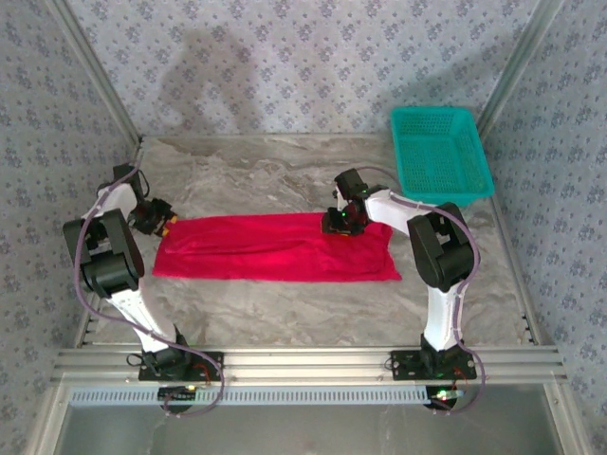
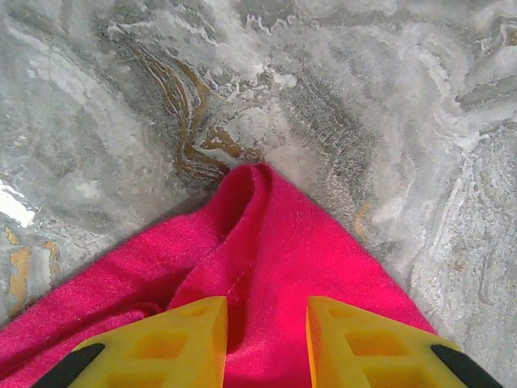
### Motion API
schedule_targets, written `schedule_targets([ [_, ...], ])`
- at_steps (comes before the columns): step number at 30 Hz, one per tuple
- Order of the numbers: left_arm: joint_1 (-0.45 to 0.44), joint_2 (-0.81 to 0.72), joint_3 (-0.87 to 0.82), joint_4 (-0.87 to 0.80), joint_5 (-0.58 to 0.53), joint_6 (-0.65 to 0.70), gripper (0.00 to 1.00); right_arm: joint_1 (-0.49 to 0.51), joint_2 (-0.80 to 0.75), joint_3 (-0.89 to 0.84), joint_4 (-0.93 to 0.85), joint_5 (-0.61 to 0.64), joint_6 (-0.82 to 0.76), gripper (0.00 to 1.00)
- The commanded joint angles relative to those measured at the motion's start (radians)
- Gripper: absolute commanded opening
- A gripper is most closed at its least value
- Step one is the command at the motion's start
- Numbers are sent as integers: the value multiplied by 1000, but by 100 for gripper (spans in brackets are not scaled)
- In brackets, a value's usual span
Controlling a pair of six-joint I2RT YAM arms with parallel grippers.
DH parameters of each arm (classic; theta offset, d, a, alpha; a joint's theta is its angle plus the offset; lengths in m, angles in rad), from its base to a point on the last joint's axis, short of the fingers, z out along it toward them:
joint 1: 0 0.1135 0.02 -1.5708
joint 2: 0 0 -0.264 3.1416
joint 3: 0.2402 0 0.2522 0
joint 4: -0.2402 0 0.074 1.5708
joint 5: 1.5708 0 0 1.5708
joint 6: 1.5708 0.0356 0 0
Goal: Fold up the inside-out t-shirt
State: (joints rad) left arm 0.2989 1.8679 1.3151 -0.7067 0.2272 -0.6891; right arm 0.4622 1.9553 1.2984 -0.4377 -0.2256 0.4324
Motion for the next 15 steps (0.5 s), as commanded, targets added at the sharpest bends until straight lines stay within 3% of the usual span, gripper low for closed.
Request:
schedule_targets([
  [1, -5, 15, 6, -13, -9, 10, 30, -9, -1, -10, -39, -17, -3, 46],
  [8, -5, 33, 2, -5, -9, 11, 29, -15, -4, -10, -39, -21, -2, 46],
  [13, -5, 39, 17, -6, -2, 11, 1, -20, -9, -16, -38, -21, -2, 46],
  [15, -4, 35, 41, -16, -2, 12, 0, -21, -9, -19, -36, -20, -2, 46],
])
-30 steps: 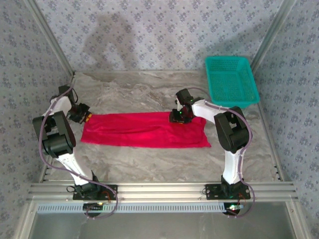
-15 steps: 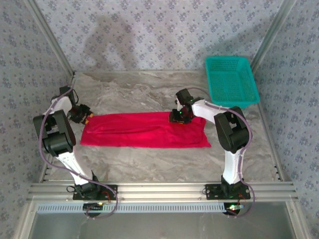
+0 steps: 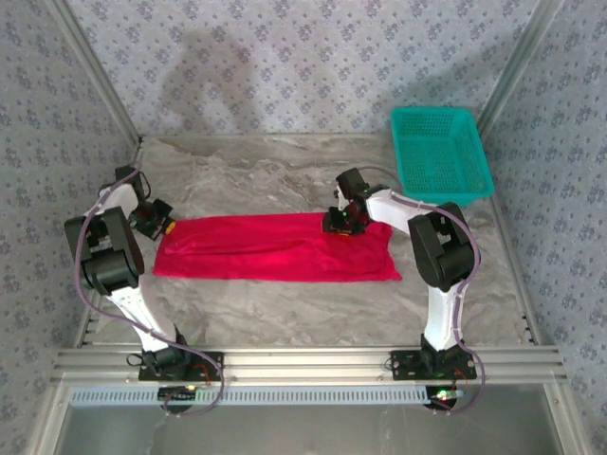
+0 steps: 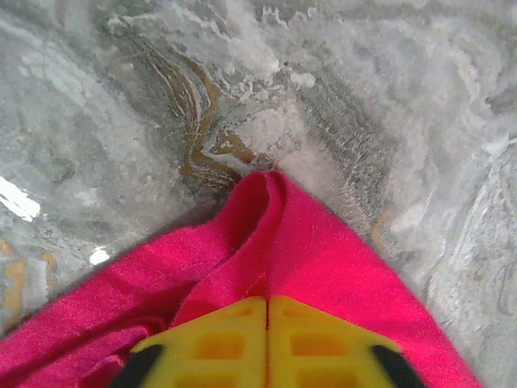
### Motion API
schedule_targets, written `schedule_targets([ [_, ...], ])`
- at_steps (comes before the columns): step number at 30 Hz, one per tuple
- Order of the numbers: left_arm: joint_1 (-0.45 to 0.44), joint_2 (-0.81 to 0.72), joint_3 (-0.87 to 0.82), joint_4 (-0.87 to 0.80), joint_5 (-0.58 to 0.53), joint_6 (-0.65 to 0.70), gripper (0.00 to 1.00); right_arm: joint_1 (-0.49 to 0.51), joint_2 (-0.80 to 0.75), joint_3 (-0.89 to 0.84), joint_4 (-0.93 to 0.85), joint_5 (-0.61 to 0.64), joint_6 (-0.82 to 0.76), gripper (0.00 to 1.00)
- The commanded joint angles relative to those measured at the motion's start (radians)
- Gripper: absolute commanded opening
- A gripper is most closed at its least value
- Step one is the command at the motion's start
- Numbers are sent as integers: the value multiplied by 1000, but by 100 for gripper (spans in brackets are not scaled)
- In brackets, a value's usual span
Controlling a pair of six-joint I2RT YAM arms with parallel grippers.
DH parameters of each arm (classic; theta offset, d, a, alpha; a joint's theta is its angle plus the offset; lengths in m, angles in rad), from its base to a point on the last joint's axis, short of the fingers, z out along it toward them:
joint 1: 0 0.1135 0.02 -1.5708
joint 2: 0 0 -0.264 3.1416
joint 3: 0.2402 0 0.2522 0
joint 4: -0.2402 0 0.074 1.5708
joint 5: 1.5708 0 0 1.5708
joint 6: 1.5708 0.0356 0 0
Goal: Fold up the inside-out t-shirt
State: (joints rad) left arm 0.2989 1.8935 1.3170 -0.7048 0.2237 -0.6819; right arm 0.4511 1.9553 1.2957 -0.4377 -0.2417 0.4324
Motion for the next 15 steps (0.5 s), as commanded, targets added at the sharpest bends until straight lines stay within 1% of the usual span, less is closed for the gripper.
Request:
schedule_targets([
  [1, -5, 9, 52, -25, 1, 5, 0, -10, -6, -17, -36, -4, -1, 45],
  [5, -4, 19, 106, -46, 11, 4, 0, -12, -4, -24, -30, -8, 3, 45],
  [15, -6, 106, 231, -59, 57, -10, 0, -12, -9, -33, -29, -10, 2, 45],
])
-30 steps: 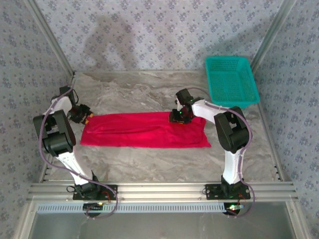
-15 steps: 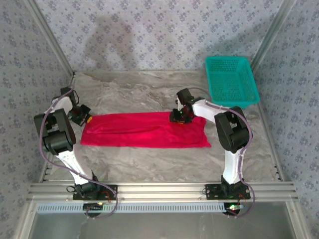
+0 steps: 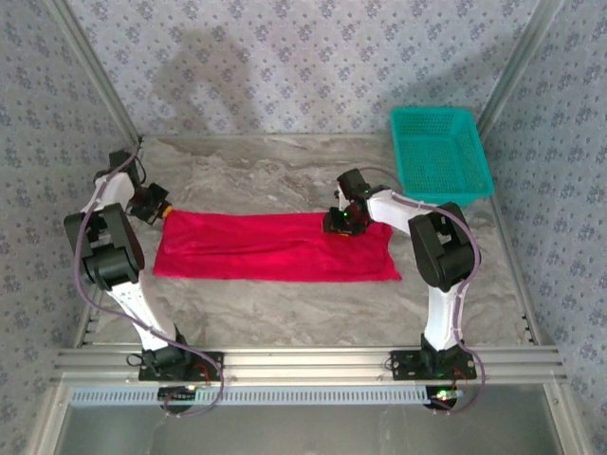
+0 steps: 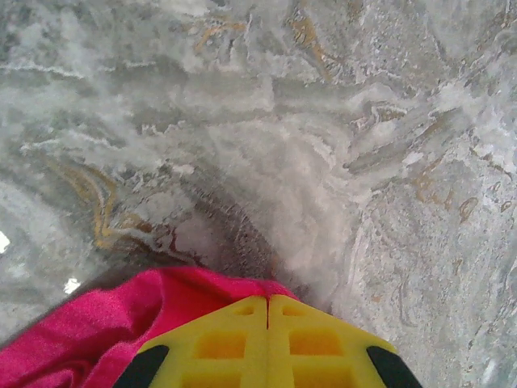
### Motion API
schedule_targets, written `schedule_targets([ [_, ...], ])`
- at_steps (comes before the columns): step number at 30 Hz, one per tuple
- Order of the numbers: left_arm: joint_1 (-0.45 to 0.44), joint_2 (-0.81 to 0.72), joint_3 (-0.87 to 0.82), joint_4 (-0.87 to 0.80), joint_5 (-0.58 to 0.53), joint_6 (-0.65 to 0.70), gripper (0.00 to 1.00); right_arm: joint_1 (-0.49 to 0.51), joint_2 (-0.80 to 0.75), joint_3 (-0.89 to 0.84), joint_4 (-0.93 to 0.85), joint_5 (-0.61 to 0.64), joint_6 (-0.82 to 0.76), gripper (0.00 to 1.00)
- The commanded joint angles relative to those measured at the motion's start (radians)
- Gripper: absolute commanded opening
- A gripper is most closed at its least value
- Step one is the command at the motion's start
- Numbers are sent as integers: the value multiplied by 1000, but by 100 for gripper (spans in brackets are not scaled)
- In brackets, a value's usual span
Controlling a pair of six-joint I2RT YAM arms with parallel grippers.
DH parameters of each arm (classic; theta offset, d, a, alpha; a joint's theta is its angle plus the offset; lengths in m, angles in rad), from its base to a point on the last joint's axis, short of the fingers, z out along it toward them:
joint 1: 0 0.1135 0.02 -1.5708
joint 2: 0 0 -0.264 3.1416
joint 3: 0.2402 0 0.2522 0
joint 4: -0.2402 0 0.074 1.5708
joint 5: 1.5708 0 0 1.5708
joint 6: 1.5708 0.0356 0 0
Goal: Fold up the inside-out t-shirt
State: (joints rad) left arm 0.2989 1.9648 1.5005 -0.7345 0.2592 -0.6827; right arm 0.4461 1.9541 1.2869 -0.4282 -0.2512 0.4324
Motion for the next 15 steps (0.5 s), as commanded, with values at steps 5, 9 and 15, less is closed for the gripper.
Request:
schedule_targets([
  [5, -14, 96, 132, -42, 40, -12, 1, -4, 2, -23, -36, -4, 4, 45],
  [9, -38, 134, 207, -56, 55, -14, 4, -4, 12, -23, -35, -2, 5, 45],
  [15, -50, 165, 264, -56, 51, -7, 10, -2, 22, -24, -35, 1, 5, 45],
])
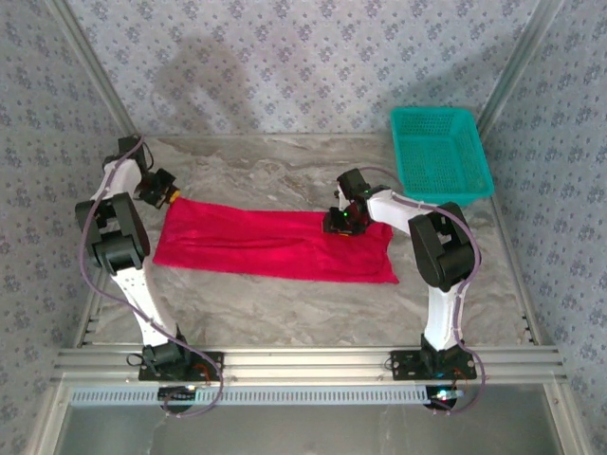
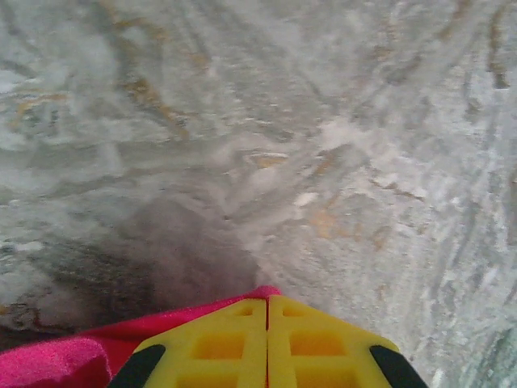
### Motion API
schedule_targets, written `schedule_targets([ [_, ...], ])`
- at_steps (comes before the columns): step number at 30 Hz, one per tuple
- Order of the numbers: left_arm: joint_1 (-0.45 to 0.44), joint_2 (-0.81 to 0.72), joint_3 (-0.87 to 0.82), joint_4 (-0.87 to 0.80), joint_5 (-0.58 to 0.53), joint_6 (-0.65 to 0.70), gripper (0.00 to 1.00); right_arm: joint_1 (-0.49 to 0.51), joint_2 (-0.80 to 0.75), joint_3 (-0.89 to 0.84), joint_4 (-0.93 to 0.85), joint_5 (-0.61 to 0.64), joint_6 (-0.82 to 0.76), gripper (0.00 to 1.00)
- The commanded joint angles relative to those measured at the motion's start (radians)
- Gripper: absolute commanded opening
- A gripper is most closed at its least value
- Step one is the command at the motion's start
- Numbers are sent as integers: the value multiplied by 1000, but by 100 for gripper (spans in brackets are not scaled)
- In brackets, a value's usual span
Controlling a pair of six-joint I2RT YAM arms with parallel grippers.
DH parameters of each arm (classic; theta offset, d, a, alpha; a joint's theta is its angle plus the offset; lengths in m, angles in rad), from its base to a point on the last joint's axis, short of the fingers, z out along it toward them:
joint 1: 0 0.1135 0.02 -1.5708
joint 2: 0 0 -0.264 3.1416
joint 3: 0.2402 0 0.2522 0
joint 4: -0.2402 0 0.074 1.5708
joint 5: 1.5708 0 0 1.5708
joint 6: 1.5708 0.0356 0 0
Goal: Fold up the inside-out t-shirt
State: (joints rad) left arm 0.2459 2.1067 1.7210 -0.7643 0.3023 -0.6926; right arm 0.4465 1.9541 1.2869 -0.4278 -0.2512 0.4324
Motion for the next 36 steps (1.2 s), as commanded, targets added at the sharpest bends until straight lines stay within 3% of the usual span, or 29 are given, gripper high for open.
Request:
schedule_targets([
  [1, 6, 29, 50, -25, 0, 7, 13, -2, 23, -25, -36, 2, 4, 45],
  [6, 18, 19, 61, -37, -72, 39, 39, -2, 21, -14, -47, 0, -1, 45],
  [10, -54, -163, -73, -2, -205, 36, 47, 1, -20, -7, -55, -3, 11, 45],
  [14, -170, -318, -295, 155, -90, -51, 48, 16, -84, 17, -65, -12, 41, 47],
  [19, -232, -299, -475, 322, 62, -140, 49, 55, -110, 19, -43, -69, 98, 48],
  [24, -192, -216, -512, 334, 84, -125, 50, 78, -88, -53, 15, -88, 147, 48],
  [27, -138, -185, -518, 317, 75, -106, 50, 71, -76, -128, 8, -25, 169, 48],
  [36, 33, -231, -558, 227, -26, -25, 52, -16, -54, -246, -19, 28, 168, 47],
])
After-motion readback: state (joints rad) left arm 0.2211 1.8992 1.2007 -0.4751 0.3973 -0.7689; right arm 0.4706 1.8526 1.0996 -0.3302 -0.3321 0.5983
